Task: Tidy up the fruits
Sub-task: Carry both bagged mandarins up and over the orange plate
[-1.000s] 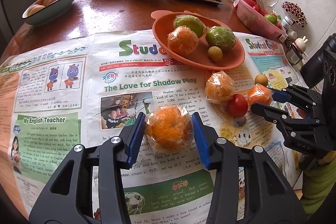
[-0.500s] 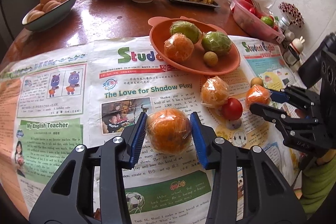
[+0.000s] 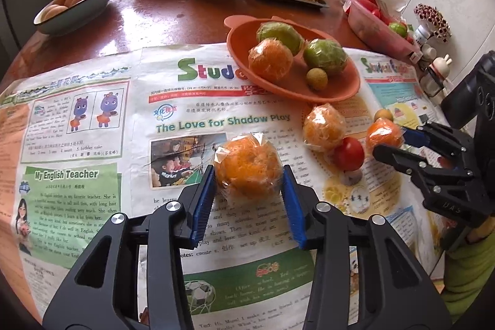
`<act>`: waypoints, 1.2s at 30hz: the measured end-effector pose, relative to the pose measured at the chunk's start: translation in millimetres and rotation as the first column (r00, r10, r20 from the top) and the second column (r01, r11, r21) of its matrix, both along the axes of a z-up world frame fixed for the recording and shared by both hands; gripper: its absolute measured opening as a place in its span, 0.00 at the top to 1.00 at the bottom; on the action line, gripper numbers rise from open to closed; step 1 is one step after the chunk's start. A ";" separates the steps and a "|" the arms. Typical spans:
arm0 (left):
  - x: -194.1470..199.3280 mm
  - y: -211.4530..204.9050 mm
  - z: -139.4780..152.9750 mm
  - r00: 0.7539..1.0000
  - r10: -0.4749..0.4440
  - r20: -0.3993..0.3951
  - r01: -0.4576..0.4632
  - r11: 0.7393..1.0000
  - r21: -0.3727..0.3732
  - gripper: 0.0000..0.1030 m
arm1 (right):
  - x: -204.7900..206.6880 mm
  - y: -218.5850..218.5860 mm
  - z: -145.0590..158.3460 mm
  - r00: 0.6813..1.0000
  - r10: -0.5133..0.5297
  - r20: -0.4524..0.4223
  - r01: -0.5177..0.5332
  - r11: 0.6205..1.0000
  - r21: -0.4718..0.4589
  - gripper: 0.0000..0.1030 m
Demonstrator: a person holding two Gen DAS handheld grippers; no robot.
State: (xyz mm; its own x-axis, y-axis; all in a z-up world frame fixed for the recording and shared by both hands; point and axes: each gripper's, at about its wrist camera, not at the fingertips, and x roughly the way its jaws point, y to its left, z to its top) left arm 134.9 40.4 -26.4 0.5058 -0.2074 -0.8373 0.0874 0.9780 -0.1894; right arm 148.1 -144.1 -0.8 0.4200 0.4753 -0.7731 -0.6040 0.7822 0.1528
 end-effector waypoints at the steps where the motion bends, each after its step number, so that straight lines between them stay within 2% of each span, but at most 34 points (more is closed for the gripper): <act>1: 0.4 -0.8 2.2 1.000 -0.003 0.006 0.003 1.000 0.002 0.67 | 0.5 -0.2 1.1 1.000 0.000 0.001 0.000 1.000 0.005 0.65; 11: 14.5 -10.2 33.9 0.997 -0.034 0.070 0.033 0.999 0.012 0.67 | 12.0 -6.6 27.3 0.999 -0.015 0.052 0.013 0.999 0.036 0.65; 17: 26.9 -18.4 43.3 0.995 -0.054 0.085 0.053 0.998 0.017 0.67 | 22.9 -9.1 41.2 0.996 -0.019 0.082 0.016 0.999 0.041 0.65; 27: 47.8 -36.8 49.7 0.992 -0.086 0.093 0.085 0.996 0.016 0.67 | 42.6 -12.9 59.3 0.992 -0.024 0.123 0.019 0.999 0.039 0.65; 36: 61.8 -51.8 44.0 0.990 -0.115 0.079 0.115 0.993 0.014 0.67 | 59.2 -16.1 65.6 0.990 -0.033 0.135 0.027 0.999 0.042 0.65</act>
